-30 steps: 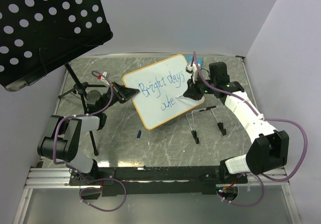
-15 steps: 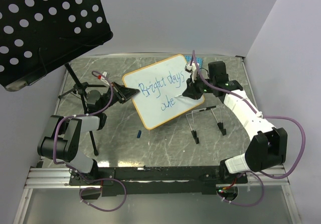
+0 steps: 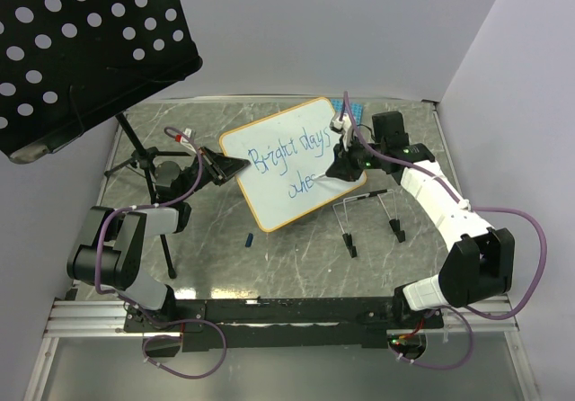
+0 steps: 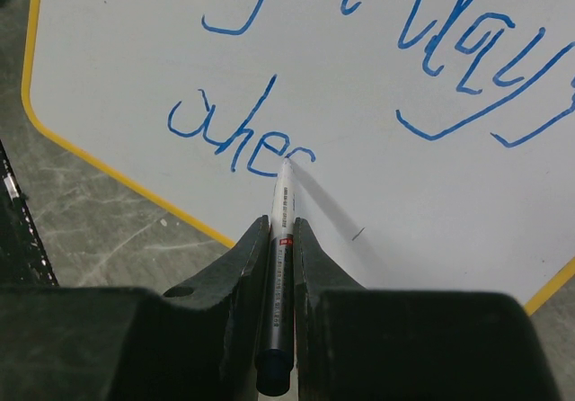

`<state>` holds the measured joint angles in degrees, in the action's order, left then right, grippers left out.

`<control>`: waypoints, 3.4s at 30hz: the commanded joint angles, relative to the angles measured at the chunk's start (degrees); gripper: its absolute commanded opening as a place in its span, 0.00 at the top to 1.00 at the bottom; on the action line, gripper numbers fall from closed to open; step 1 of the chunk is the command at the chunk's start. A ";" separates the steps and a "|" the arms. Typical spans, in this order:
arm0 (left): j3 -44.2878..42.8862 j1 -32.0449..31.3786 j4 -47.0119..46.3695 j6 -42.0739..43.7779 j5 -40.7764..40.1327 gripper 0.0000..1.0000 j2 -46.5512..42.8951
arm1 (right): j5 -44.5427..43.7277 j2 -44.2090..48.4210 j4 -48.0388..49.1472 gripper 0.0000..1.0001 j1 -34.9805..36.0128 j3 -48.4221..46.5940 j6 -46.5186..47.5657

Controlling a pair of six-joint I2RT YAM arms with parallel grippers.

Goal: Write a sentence on the whiteboard
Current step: Write on the whiteboard with the whiteboard.

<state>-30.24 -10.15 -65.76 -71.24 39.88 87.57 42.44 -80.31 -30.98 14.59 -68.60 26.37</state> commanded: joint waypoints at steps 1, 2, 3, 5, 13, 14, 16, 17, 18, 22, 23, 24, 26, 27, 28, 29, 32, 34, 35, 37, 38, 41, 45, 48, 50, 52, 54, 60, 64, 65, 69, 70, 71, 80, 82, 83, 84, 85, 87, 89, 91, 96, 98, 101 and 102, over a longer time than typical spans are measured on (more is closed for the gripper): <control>-3.60 0.05 -25.04 -3.20 0.11 0.99 -2.40 | 0.63 1.39 -1.18 1.00 0.09 -0.05 2.02; -3.60 0.05 -25.12 -3.20 0.11 0.99 -2.40 | 0.46 1.65 -1.45 1.00 0.09 0.30 2.19; -3.60 0.05 -25.12 -3.29 0.20 0.99 -2.40 | 0.02 1.91 -1.45 1.00 -0.17 0.48 2.37; -3.60 0.13 -25.21 -3.38 0.20 0.99 -2.40 | -0.60 2.00 -1.54 1.00 -0.17 0.83 2.46; -3.60 0.05 -24.86 -3.11 0.20 0.99 -2.76 | -2.00 1.65 -1.36 1.00 -0.88 -0.66 2.19; -3.51 0.13 -24.77 -3.11 0.29 0.99 -2.84 | -2.01 1.48 -1.36 1.00 -1.05 -0.83 2.11; -3.51 0.13 -24.77 -3.11 0.29 0.99 -2.93 | -2.09 1.13 -0.92 1.00 -1.05 -1.27 1.76; -3.42 0.05 -24.77 -3.11 0.20 0.99 -2.84 | -2.18 1.04 -0.75 1.00 -1.14 -1.62 1.58; -3.42 0.13 -24.86 -3.20 0.29 0.99 -2.76 | -2.18 0.95 -0.57 1.00 -1.06 -1.80 1.32; -3.42 0.13 -25.03 -3.29 0.29 0.99 -2.76 | -2.09 0.42 0.57 1.00 -1.06 -3.03 0.44; -3.51 0.13 -25.03 -3.29 0.29 0.99 -2.67 | -2.09 0.07 0.83 1.00 -1.05 -3.21 0.26; -3.51 0.13 -25.03 -3.29 0.20 0.99 -2.75 | -2.01 -0.02 1.10 1.00 -1.14 -3.38 -0.17; -3.42 0.13 -25.03 -3.29 0.29 0.99 -2.76 | -1.83 -0.45 1.62 1.00 -1.14 -3.82 -0.53; -3.42 0.13 -25.03 -3.29 0.38 0.99 -2.84 | -2.09 -0.63 1.80 1.00 -1.14 -4.08 -0.88; -3.42 0.13 -24.95 -3.29 0.38 0.99 -2.84 | -2.09 -0.81 1.89 1.00 -1.06 -4.26 -0.88; -3.42 0.13 -24.95 -3.20 0.38 0.99 -2.93 | -2.09 -1.07 1.89 1.00 -1.23 -4.52 -0.97; -3.42 0.13 -25.03 -3.29 0.29 0.99 -2.76 | -2.27 -1.42 1.89 1.00 -1.14 -4.61 -1.06; -3.51 0.13 -25.03 -3.29 0.29 0.99 -2.67 | -2.36 -1.51 1.89 1.00 -1.06 -4.27 -0.97; -3.51 0.13 -25.12 -3.29 0.29 0.99 -2.67 | -2.27 -1.60 1.80 1.00 -1.05 -4.26 -0.80; -3.60 0.13 -25.30 -3.38 0.20 0.99 -2.49 | -2.18 -1.69 1.19 1.00 -1.14 -4.00 -0.53; -3.69 0.13 -25.30 -3.46 0.29 0.99 -2.40 | -2.09 -1.69 1.01 1.00 -1.06 -3.91 -0.36; -3.77 0.13 -25.39 -3.55 0.20 0.99 -2.23 | -1.74 -1.43 0.66 1.00 -1.14 -2.95 0.00; -3.77 0.13 -25.12 -3.38 0.11 0.99 -2.40 | -1.39 -0.81 -0.22 1.00 -1.05 -1.46 0.52; -3.86 0.13 -24.77 -3.20 0.20 0.99 -2.49 | -1.21 0.24 -0.74 1.00 -1.06 -0.14 1.05; -3.86 0.13 -24.68 -3.02 0.11 0.99 -2.40 | -1.21 0.86 -1.18 1.00 -1.06 0.83 1.49; -3.86 0.13 -25.03 -3.20 0.11 0.99 -2.05 | -1.21 1.74 -1.45 1.00 -1.14 1.45 1.75; -3.95 0.13 -25.30 -3.29 0.02 0.99 -1.97 | -1.65 2.35 -1.63 1.00 -1.14 2.15 2.02; -4.04 0.13 -24.60 -2.85 0.29 0.99 -2.14 | -2.53 3.23 -1.63 1.00 -1.93 2.59 2.11; -3.86 0.22 -23.98 -2.41 0.46 0.99 -2.40 | -1.48 3.41 -1.54 1.00 -3.51 1.01 1.49; -3.78 0.13 -23.89 -2.41 0.46 0.99 -2.40 | -1.04 3.50 -1.62 1.00 -3.60 0.14 1.49; -3.69 0.22 -23.63 -2.23 0.46 0.99 -2.75 | 0.01 4.63 -1.98 1.00 -4.22 -1.89 0.88; -3.69 0.22 -23.45 -2.15 0.46 0.99 -3.02 | 0.54 4.90 -1.98 1.00 -4.39 -2.15 0.44; -3.69 0.22 -23.37 -2.06 0.55 0.99 -3.11 | 0.80 5.34 -1.80 1.00 -4.31 -2.41 0.26; -3.51 0.22 -23.98 -2.50 0.55 0.99 -3.02 | 1.33 6.66 1.62 1.00 -5.18 -0.93 -1.32; -3.60 0.22 -23.98 -2.50 0.55 0.99 -3.11 | 1.25 6.57 2.76 1.00 -5.36 -0.40 -1.41; -3.51 0.22 -23.98 -2.58 0.55 0.99 -3.19 | 1.16 6.23 2.94 1.00 -5.62 -0.48 -1.41; -3.42 0.22 -24.07 -2.50 0.55 0.99 -3.19 | 1.33 5.96 3.12 1.00 -5.80 -0.48 -1.50; -3.42 0.22 -24.07 -2.50 0.55 0.99 -3.19 | 1.51 5.70 3.47 1.00 -6.06 -0.75 -1.50; -3.42 0.31 -24.16 -2.58 0.55 0.99 -3.19 | 1.86 4.90 4.26 1.00 -6.50 -0.84 -1.76; -3.42 0.22 -24.33 -2.76 0.55 0.99 -3.11 | 2.04 4.38 5.66 1.00 -6.68 -0.57 -1.85; -3.34 0.31 -24.42 -2.67 0.55 0.99 -3.11 | 2.13 3.94 7.07 1.00 -6.68 0.04 -2.11; -3.34 0.31 -24.77 -2.94 0.64 0.99 -2.49 | 2.30 2.01 9.27 1.00 -6.85 -0.66 -2.90; -3.51 0.40 -24.86 -3.02 0.73 0.99 -2.41 | 2.04 1.21 9.71 1.00 -6.77 -1.19 -3.25; -3.77 0.31 -24.68 -3.02 0.73 0.99 -2.58 | 1.42 -0.10 10.68 1.00 -6.85 -1.71 -3.43; -3.77 0.31 -24.60 -3.02 0.73 0.99 -2.58 | 1.42 -0.54 10.24 1.00 -6.77 -2.06 -3.43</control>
<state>-30.24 -10.04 -65.80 -70.98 40.27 87.59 43.16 -79.37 -23.75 8.21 -68.25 23.49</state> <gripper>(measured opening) 0.091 0.186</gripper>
